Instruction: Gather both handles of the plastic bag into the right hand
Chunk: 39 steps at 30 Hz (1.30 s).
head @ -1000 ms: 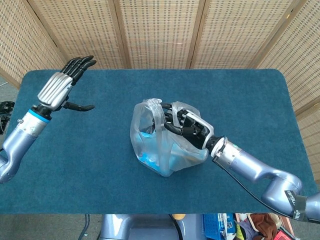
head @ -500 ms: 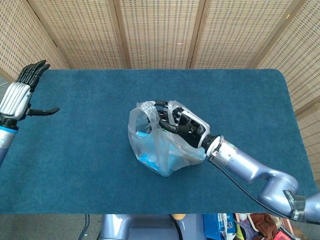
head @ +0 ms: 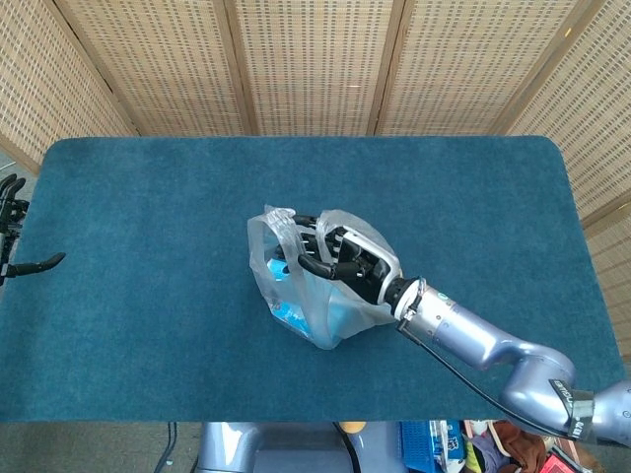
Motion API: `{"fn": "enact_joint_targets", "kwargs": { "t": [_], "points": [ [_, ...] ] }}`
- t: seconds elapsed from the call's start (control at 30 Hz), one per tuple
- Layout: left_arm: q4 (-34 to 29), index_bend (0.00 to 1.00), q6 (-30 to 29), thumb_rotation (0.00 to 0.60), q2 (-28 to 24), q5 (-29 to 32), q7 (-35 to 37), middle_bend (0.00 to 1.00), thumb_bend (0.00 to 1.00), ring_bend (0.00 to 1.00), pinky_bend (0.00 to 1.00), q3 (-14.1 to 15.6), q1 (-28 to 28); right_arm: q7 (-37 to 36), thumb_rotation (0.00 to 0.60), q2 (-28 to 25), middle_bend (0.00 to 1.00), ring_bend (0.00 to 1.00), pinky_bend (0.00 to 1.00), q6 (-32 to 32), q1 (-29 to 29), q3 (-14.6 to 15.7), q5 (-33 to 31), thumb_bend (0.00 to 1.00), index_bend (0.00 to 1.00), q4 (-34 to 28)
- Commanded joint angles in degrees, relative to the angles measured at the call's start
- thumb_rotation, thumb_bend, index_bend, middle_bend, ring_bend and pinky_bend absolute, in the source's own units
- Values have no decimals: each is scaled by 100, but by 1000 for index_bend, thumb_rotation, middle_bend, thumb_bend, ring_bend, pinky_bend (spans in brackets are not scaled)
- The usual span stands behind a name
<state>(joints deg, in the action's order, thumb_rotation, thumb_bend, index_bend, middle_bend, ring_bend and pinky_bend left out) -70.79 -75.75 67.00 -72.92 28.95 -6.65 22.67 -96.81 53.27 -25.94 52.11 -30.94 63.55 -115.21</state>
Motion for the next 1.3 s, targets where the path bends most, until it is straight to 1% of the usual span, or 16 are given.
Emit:
{"fn": "enact_joint_targets", "kwargs": {
  "t": [0.03,0.13,0.2,0.23,0.3,0.37,0.5,0.73,0.87,0.93,1.03,1.2,1.3],
  "points": [
    [18,0,-27,600,90,85,8,0,13,0,0,-21,-123,46,600,88,395,294,306,146,-16,-114,-84,458,209,8],
    [40,0,-25,600,144,116,70,0,13,0,0,-56,-209,114,600,151,395,293,305,215,-57,-218,-115,458,210,18],
    [66,0,-29,600,186,122,102,0,13,0,0,-83,-259,182,600,187,395,290,304,277,-87,-287,-131,436,231,15],
    [77,0,-28,600,201,120,115,0,13,0,0,-92,-272,208,600,200,395,286,301,300,-94,-308,-132,415,245,13],
    [119,0,-12,600,244,113,136,0,13,0,0,-110,-296,261,600,239,395,263,279,376,-113,-357,-128,314,294,9],
    [162,0,17,600,282,107,138,0,14,0,0,-123,-301,313,600,271,395,241,254,481,-109,-389,-108,250,319,31],
    [247,0,72,600,358,41,157,0,13,0,0,-166,-308,466,600,377,389,205,215,816,-95,-515,-93,178,340,145],
    [297,0,147,600,408,-16,173,0,14,0,0,-253,-317,755,600,549,366,166,180,1287,-138,-775,-106,131,336,325],
    [326,0,189,600,432,-29,204,0,16,0,0,-279,-327,889,600,620,365,197,183,1427,-158,-878,-210,130,342,397],
    [359,0,211,600,456,-38,223,0,14,0,0,-296,-332,954,600,670,366,218,206,1553,-193,-988,-274,129,350,412],
    [413,0,260,600,489,-48,238,0,18,0,0,-309,-336,1090,600,728,391,263,292,1732,-248,-1145,-331,128,369,442],
    [481,0,321,600,523,-50,264,0,20,0,0,-355,-343,1421,600,825,476,344,386,2003,-308,-1339,-516,132,398,516],
    [526,0,353,600,545,-57,270,0,21,0,0,-370,-351,1643,600,886,538,394,466,2189,-342,-1450,-638,143,430,564]
  ]
}}
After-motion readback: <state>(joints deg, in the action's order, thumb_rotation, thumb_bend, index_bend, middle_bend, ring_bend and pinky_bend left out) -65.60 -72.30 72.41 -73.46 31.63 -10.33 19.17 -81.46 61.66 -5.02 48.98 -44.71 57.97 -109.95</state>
